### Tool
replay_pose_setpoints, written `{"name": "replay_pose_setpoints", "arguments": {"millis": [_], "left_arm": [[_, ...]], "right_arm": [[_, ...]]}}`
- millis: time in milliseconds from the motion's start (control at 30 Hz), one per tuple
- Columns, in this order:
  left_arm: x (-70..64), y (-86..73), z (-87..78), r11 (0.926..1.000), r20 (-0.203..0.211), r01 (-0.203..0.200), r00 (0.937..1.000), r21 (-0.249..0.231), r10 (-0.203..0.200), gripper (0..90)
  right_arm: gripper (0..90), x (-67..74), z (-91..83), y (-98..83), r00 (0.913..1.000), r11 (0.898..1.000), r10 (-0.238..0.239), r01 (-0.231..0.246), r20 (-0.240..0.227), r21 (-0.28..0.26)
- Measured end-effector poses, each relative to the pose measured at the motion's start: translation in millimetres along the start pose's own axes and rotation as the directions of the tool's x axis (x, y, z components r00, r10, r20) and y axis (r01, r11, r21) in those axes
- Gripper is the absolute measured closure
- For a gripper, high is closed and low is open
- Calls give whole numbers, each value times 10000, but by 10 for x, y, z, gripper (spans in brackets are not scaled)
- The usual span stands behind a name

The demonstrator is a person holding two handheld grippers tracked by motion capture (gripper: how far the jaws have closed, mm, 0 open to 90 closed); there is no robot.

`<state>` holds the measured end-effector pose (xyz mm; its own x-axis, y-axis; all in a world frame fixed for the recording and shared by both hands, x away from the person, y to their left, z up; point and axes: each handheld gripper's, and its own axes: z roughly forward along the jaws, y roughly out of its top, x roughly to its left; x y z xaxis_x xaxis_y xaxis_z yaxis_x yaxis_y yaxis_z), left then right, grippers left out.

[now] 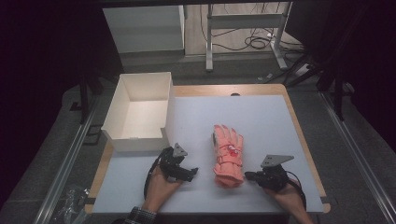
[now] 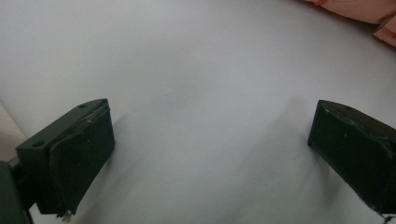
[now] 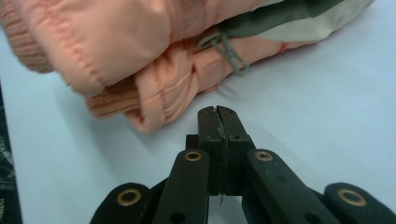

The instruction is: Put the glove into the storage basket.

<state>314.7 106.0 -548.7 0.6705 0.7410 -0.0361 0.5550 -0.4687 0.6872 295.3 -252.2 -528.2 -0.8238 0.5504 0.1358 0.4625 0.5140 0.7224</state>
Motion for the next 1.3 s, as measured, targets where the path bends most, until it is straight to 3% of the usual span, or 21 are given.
{"name": "replay_pose_setpoints", "arguments": {"millis": [367,933,1300], "left_arm": [[0,0,0,10000,2,3,10000,-4,-3,4],[-3,-2,-8,10000,-8,52,10000,-82,-53,14],[45,-119,-141,9999,-5,45,10000,141,-45,29]], "right_arm": [[886,77,127,55,9998,9999,77,-79,-209,-93],[868,216,370,230,9983,9995,-293,289,-495,-87],[871,272,522,350,9981,9991,-411,407,-451,-85]]}}
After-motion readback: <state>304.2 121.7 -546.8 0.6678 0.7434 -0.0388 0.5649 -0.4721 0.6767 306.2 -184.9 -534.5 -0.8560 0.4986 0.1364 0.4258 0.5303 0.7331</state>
